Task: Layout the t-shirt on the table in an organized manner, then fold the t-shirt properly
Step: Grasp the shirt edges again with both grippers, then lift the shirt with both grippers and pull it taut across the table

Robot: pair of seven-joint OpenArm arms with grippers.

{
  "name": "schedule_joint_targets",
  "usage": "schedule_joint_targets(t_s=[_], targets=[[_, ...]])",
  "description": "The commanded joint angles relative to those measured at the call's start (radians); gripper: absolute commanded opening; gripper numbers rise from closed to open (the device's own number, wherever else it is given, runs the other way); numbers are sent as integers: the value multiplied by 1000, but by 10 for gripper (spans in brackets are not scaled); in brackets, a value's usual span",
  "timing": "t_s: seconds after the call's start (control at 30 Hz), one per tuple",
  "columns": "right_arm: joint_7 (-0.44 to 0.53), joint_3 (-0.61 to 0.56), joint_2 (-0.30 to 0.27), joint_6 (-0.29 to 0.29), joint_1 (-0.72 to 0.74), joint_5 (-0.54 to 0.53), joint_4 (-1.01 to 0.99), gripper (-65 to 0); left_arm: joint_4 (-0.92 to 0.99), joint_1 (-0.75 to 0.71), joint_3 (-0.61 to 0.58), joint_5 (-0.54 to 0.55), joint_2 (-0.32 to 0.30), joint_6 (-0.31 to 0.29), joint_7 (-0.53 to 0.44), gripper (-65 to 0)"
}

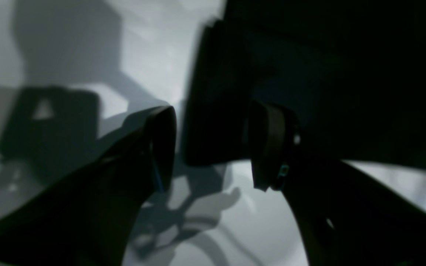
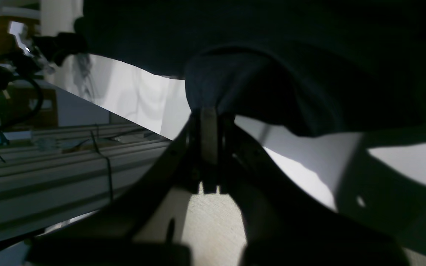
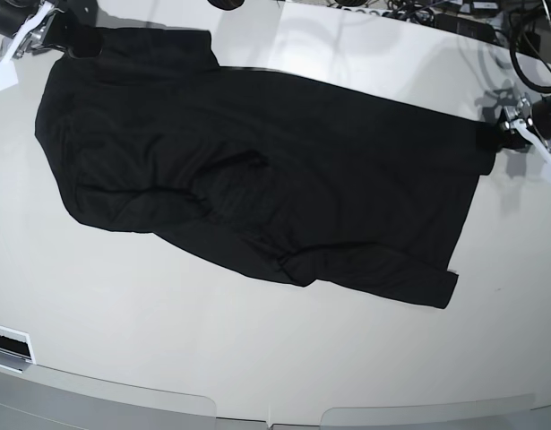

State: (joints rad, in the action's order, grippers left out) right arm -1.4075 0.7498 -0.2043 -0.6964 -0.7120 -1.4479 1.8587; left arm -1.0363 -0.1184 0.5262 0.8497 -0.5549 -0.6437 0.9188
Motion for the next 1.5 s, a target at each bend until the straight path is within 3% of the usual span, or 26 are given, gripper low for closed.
schedule_joint_targets(t_s=[0.0,0.03,0.13,0.37,0.63,0.7,0.9,1.2,1.47], targets=[[11,8,-12,-2,-6,-29,17,-650,-9,3,-9,39,-19,-29,41,-361],[11,8,-12,-2,-6,-29,17,-650,-9,3,-21,80,-19,-54,76,-416],[11,8,-12,-2,-5,-29,17,-650,-9,3,-46,141,-19,-54,103,-650],[11,9,-13,-2,-6,23,94,-650,-37,5,-45,284,-70,-54,167,-650],[11,10,-30,-2,-11,70,222,-650,-175,-13,35,555,-122,-54,453,-650],[11,10,-55,-2,-23,70,245,-650,-212,-23,76,634,-136,-54,477,-650],[11,10,-149,-2,-92,141,319,-650,-344,-107,160,634,-201,-54,477,-650],[11,10,-154,-2,-111,172,335,-650,-407,-278,162,634,-211,-54,477,-650],[11,10,-167,-2,-236,167,335,-650,-407,-431,162,634,-237,-54,477,-650]])
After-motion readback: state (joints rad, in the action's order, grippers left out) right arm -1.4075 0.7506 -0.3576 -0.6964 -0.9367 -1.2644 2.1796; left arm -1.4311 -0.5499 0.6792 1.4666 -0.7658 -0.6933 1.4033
